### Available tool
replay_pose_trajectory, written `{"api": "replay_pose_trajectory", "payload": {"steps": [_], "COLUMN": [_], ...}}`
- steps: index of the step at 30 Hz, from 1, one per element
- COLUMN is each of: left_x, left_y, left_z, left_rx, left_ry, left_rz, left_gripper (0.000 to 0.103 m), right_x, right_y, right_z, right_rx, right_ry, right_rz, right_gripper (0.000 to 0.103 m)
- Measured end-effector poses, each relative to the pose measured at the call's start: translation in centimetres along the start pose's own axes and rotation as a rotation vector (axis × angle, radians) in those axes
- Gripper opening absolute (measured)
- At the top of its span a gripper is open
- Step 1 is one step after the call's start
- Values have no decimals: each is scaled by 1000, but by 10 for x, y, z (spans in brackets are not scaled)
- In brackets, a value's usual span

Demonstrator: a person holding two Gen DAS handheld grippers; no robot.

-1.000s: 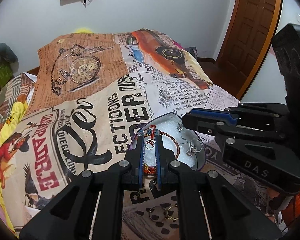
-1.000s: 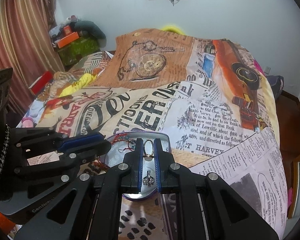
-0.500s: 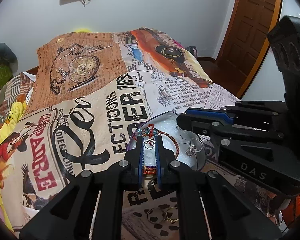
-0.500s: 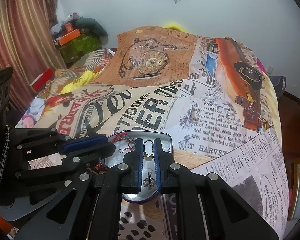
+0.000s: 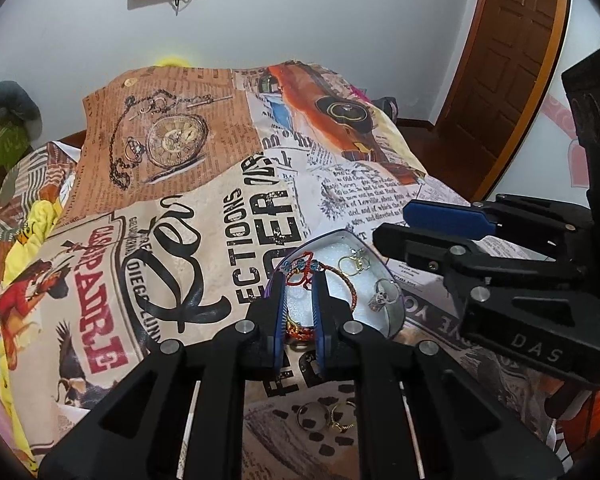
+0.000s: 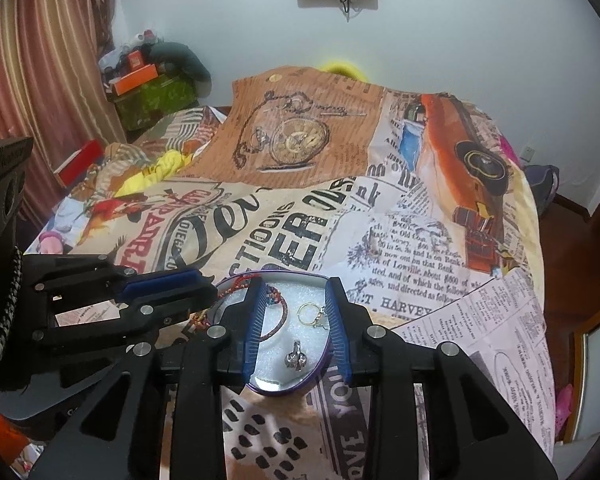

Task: Organize jewelry
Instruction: 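Lower both rings into the purple tin and open both tools, then withdraw both tools from the tin toward the remaining loose rings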

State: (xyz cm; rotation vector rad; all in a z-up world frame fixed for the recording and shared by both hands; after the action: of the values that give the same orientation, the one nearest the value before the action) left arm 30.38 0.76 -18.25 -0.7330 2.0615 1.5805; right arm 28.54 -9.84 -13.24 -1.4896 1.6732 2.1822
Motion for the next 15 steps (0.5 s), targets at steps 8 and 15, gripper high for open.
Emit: {"api": "replay_pose_trajectory", "payload": {"steps": [8, 15], "left_x": [-3, 3], "left_y": [34, 64], "left_z": [-5, 0], "left_rx": [-2, -23], "left_ry": [-4, 2], "left_rz": [-55, -81], "left_gripper": [27, 34], "right_x": [0, 7], "right_y": [30, 47], "right_z": [4, 17], "right_rx": [23, 27], "right_ry": [-9, -3], "right_rz": [-34, -32], "right_gripper": [28, 28]}}
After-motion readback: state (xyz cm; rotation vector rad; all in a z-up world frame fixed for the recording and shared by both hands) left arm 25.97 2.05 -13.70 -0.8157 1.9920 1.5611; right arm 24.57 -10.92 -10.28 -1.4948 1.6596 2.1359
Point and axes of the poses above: each gripper's, at about its wrist camera, not at the fingertips, and y roughly against the way its jaws point, z to its left, x to its underside, the point moved 1 cm from there along -y, roughly the way its jaws point, and after that the axes turned 11 degrees about y, right-handed, at the moved point
